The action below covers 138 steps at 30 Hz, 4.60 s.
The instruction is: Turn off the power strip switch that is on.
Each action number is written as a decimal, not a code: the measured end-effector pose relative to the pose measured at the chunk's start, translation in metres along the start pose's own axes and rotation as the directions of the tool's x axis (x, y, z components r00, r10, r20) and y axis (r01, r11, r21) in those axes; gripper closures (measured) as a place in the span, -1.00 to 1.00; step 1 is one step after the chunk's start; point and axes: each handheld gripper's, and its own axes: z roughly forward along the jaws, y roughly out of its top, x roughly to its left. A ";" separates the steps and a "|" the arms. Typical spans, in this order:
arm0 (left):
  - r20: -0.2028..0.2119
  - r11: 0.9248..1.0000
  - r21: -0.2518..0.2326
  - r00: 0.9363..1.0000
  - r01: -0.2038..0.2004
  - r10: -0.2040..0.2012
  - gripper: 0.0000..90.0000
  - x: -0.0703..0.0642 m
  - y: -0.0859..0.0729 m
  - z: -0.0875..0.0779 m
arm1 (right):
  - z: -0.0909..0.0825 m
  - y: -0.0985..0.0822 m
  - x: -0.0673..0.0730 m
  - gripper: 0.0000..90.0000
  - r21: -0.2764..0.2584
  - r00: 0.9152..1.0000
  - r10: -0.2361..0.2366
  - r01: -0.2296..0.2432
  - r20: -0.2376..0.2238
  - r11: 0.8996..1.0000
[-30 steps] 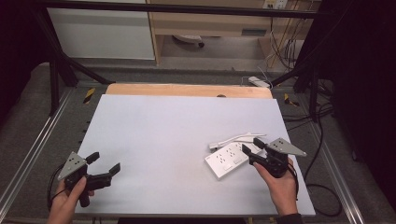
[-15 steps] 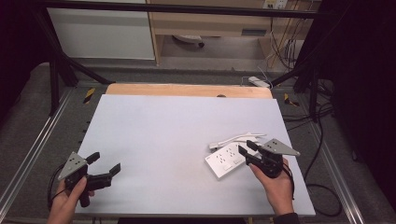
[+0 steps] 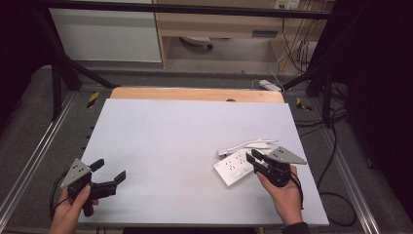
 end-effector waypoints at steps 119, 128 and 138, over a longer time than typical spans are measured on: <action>0.005 1.000 0.007 1.000 -0.017 0.017 -0.88 -0.001 0.000 0.001 | 0.025 -0.033 0.004 1.00 0.212 1.000 -0.018 0.023 -0.024 0.977; 0.004 1.000 0.007 1.000 -0.018 0.018 -0.88 -0.001 0.000 0.001 | 0.025 -0.033 0.004 1.00 0.209 1.000 -0.016 0.020 -0.019 0.978; 0.002 1.000 0.009 1.000 -0.020 0.020 -0.88 -0.001 0.000 0.001 | 0.025 -0.034 0.004 1.00 0.208 1.000 -0.017 0.020 -0.019 0.978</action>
